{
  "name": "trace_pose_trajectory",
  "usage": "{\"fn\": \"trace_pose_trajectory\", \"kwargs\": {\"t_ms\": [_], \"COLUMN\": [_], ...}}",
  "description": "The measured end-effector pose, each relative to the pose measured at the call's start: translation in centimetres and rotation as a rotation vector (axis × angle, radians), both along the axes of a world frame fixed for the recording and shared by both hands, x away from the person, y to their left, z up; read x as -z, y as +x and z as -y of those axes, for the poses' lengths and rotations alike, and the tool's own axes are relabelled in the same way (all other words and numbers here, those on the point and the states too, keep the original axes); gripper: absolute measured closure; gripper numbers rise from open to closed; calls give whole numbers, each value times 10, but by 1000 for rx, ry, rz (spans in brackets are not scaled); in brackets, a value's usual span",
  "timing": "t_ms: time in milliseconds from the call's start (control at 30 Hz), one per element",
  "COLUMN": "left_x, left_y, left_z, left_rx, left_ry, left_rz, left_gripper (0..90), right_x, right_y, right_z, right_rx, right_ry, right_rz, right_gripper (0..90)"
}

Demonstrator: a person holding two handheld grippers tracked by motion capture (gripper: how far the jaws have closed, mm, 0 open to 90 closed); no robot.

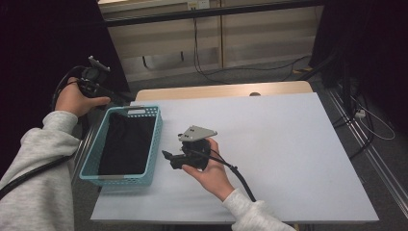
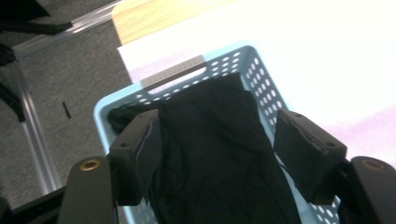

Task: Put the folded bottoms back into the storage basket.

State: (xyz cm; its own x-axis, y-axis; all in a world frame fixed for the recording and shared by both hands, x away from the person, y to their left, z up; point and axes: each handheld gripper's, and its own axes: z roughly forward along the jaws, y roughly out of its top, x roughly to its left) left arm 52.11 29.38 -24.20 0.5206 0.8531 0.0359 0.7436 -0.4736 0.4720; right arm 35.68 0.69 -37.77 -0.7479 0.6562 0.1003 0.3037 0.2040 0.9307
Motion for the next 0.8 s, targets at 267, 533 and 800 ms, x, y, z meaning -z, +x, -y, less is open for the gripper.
{"fn": "trace_pose_trajectory", "kwargs": {"t_ms": [267, 533, 800], "left_x": [11, 23, 29], "left_y": [-6, -14, -19], "left_z": [8, 10, 11], "left_rx": [15, 16, 22], "left_ry": [-16, -40, -55], "left_rz": [-4, -17, -18], "left_gripper": [277, 244, 241], "right_x": [8, 15, 21], "right_y": [1, 0, -1], "right_z": [19, 32, 46], "right_rx": [26, 20, 37], "right_ry": [-31, -54, -74], "right_rz": [-11, -9, -21], "right_gripper": [248, 232, 221]}}
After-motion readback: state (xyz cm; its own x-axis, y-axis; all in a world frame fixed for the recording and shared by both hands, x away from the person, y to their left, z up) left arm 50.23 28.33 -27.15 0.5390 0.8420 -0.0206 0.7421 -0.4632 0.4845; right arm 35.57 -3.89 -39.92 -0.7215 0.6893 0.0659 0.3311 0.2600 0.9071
